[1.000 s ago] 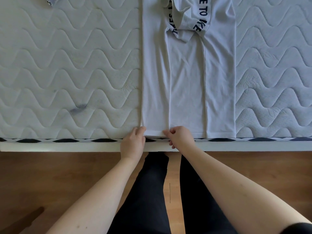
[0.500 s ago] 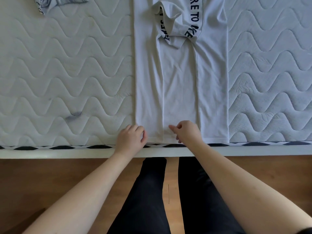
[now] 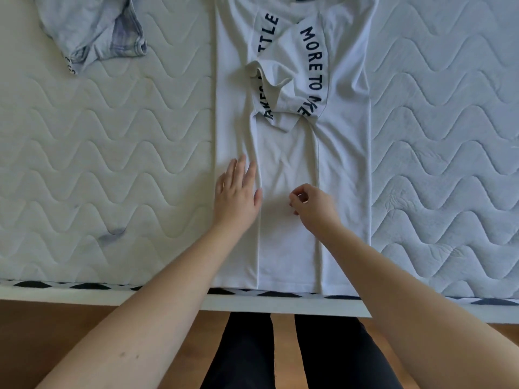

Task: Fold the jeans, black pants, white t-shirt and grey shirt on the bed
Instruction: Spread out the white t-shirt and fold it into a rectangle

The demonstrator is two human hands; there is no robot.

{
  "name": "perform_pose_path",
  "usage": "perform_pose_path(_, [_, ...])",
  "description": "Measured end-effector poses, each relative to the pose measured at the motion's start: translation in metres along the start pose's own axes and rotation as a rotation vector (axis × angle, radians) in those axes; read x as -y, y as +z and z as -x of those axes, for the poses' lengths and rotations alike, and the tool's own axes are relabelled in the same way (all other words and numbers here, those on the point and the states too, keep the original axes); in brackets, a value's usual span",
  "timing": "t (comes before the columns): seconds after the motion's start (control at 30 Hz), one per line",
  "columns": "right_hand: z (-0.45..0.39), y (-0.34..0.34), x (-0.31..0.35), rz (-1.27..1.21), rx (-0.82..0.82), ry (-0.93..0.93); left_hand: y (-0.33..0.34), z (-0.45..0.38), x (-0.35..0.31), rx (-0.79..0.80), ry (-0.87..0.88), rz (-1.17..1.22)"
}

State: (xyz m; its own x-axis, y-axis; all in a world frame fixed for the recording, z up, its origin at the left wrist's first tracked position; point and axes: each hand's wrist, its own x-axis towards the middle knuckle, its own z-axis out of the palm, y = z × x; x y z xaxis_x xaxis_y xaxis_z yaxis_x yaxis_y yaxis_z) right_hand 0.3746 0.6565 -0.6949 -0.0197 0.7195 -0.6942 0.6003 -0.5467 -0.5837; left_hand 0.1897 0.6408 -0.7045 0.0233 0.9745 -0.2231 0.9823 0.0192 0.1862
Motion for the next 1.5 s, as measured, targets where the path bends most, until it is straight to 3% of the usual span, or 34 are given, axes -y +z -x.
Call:
perform_pose_path(0.17, [-0.03, -0.031, 0.021, 0.01, -0.065, -0.094, 0.006, -0.045, -0.006, 0.102, -0.003, -0.046])
perform_pose_path(0.33, [-0.061, -0.074, 0.042, 0.017, -0.147, -0.12, -0.016, -0.097, -0.024, -0.174, 0.04, 0.016])
perform_pose_path(0.5, [-0.101, -0.116, 0.057, -0.015, -0.254, -0.151, -0.051, -0.182, -0.047, -0.257, 0.168, 0.093])
perform_pose_path(0.73, [-0.156, -0.155, 0.061, 0.032, -0.391, -0.027, -0.068, -0.309, -0.082, 0.047, 0.272, 0.112])
perform_pose_path(0.93, [-0.177, -0.173, 0.053, 0.022, -0.246, -0.04, -0.067, -0.386, -0.127, 0.142, 0.285, 0.122])
perform_pose_path(1.1, [-0.179, -0.187, 0.047, 0.062, -0.136, -0.021, -0.066, -0.433, -0.162, 0.288, 0.211, 0.294])
perform_pose_path(1.3, [-0.185, -0.2, 0.038, -0.005, -0.021, -0.067, -0.083, -0.464, -0.185, 0.542, 0.249, -0.149])
perform_pose_path(1.37, [-0.188, -0.202, 0.032, -0.022, -0.015, -0.077, -0.085, -0.469, -0.183, 0.573, 0.187, -0.052])
perform_pose_path(1.5, [-0.194, -0.207, 0.023, -0.158, -0.03, -0.048, -0.081, -0.475, -0.176, 0.586, 0.031, 0.362])
